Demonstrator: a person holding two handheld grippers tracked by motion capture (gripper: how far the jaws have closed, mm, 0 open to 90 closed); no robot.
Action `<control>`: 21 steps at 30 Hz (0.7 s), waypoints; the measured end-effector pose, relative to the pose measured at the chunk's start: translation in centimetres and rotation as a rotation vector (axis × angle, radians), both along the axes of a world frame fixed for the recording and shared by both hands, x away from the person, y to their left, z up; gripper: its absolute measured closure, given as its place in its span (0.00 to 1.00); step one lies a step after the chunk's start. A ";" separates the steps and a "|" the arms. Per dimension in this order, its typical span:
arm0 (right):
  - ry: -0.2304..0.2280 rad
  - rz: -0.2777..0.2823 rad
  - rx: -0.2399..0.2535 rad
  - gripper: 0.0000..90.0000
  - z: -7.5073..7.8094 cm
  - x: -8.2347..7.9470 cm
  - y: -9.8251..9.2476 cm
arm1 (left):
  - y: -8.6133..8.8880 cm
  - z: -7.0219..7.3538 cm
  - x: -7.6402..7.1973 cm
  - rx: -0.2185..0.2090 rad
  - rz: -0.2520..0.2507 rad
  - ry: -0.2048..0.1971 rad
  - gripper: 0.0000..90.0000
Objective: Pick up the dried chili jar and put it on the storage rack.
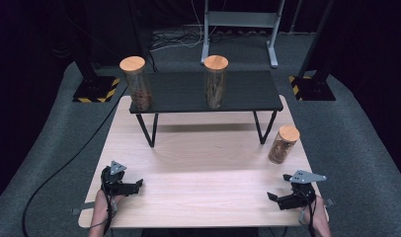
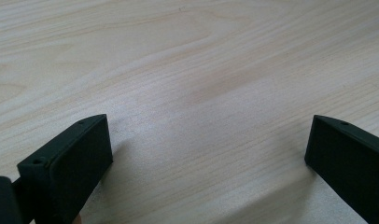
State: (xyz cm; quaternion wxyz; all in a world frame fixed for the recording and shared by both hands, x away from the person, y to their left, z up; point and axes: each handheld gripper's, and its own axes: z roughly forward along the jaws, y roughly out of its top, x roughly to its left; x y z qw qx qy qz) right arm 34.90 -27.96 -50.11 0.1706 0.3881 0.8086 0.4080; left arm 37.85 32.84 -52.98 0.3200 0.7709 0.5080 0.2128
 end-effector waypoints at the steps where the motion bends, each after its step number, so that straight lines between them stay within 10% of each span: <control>1: -0.006 -0.017 -0.014 0.00 0.3 0.4 -0.3 | 0.0 0.0 0.0 0.001 0.000 -0.001 0.00; 7: -0.070 -0.103 -0.058 0.00 1.8 3.5 -1.8 | 0.0 0.0 0.0 0.000 0.000 0.000 0.00; 21: -0.145 -0.135 0.032 0.00 3.4 9.4 -2.8 | 0.0 0.0 0.0 -0.001 0.000 0.000 0.00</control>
